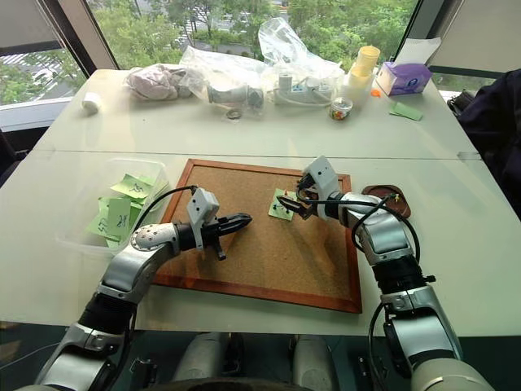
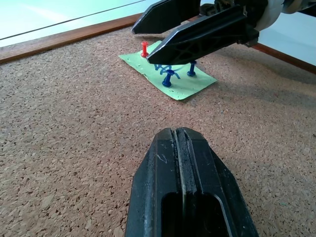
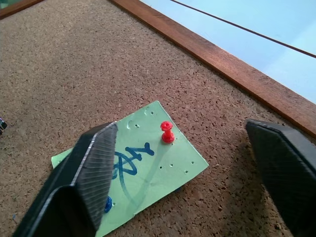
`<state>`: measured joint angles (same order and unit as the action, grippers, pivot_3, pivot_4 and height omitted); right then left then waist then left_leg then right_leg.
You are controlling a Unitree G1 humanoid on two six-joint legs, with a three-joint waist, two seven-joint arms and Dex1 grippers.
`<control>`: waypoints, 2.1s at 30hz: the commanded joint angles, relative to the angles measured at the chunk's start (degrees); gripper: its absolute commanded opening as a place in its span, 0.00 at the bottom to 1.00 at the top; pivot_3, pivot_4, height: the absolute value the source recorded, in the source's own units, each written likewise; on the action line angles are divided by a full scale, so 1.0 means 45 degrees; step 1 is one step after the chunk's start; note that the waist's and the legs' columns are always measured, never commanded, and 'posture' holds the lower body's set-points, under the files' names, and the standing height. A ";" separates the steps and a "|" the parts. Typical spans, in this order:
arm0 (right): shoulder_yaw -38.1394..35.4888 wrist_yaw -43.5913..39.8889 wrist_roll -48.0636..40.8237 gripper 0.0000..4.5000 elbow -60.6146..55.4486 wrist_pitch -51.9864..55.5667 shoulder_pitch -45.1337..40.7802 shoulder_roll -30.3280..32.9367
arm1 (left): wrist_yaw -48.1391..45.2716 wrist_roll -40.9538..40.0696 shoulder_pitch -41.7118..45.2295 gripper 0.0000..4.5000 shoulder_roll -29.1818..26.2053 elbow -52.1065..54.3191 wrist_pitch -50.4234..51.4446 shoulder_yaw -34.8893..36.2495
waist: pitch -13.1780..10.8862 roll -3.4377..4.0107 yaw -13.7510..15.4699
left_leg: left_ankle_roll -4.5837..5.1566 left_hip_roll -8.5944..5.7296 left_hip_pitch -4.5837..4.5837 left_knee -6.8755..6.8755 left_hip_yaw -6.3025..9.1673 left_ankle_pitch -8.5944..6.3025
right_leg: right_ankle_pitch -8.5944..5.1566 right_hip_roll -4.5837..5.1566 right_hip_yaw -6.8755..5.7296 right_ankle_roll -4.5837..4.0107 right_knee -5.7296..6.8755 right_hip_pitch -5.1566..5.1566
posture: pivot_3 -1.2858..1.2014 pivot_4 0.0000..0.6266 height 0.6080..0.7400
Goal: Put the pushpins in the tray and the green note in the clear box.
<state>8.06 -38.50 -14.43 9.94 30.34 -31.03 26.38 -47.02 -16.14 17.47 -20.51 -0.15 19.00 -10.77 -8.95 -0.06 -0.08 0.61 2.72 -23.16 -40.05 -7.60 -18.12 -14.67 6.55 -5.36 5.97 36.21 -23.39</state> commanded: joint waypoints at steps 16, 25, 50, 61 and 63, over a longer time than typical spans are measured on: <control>0.0149 -0.0224 0.0847 0.01 -0.0521 -0.0514 -0.0176 -0.0239 | 0.0098 0.0257 -0.0682 0.00 -0.0001 -0.0083 0.0455 -0.0230 | 0.0031 0.0048 -0.0151 | -0.0004 0.0003 0.0016 0.0006 0.0004 0.0002 | 0.0000 0.0001 0.0002 0.0000 0.0000 0.0009 | 0.52 0.24 1.00; -0.0544 -0.0157 0.0345 0.01 -0.0505 -0.0234 -0.0514 -0.0774 | 0.0124 0.0288 -0.0783 0.00 -0.0033 -0.0006 0.0450 -0.0236 | 0.0033 0.0052 -0.0172 | -0.0004 0.0007 0.0021 0.0006 0.0007 0.0002 | 0.0000 0.0002 0.0002 0.0000 0.0002 0.0011 | 0.52 0.24 1.00; -0.7240 0.1575 -0.2553 0.01 -0.4419 0.2585 0.2429 0.1601 | -0.0154 0.0436 -0.0717 0.00 -0.0066 -0.0535 0.0174 -0.0375 | 0.0047 0.0072 -0.0125 | 0.0013 0.0004 0.0019 0.0018 0.0017 -0.0009 | -0.0001 0.0017 0.0003 -0.0002 -0.0011 0.0007 | 0.52 0.24 1.00; -0.6824 0.1341 -0.1960 0.01 -0.1865 0.0876 0.4004 0.1433 | -0.0310 0.0574 -0.0529 0.00 0.0026 -0.0868 -0.0016 -0.0376 | 0.0091 0.0143 -0.0129 | 0.0046 0.0002 0.0068 0.0021 0.0009 -0.0027 | -0.0001 0.0024 0.0010 -0.0002 -0.0012 0.0052 | 0.52 0.24 1.00; -0.6623 0.1331 -0.1783 0.01 -0.1434 0.0557 0.4101 0.1426 | -0.0317 0.0592 -0.0562 0.00 0.0024 -0.0836 -0.0008 -0.0354 | 0.0093 0.0148 -0.0129 | 0.0038 0.0002 0.0070 0.0022 0.0010 -0.0023 | -0.0002 0.0024 0.0011 -0.0002 -0.0011 0.0053 | 0.52 0.24 1.00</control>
<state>-21.47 -32.32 -22.89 3.23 34.77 -12.52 32.64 -48.38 -14.56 16.60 -20.26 -1.55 18.04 -10.71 -8.53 0.60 -0.67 0.75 2.73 -22.85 -39.96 -7.55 -18.21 -14.68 6.66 -5.31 5.96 36.15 -23.15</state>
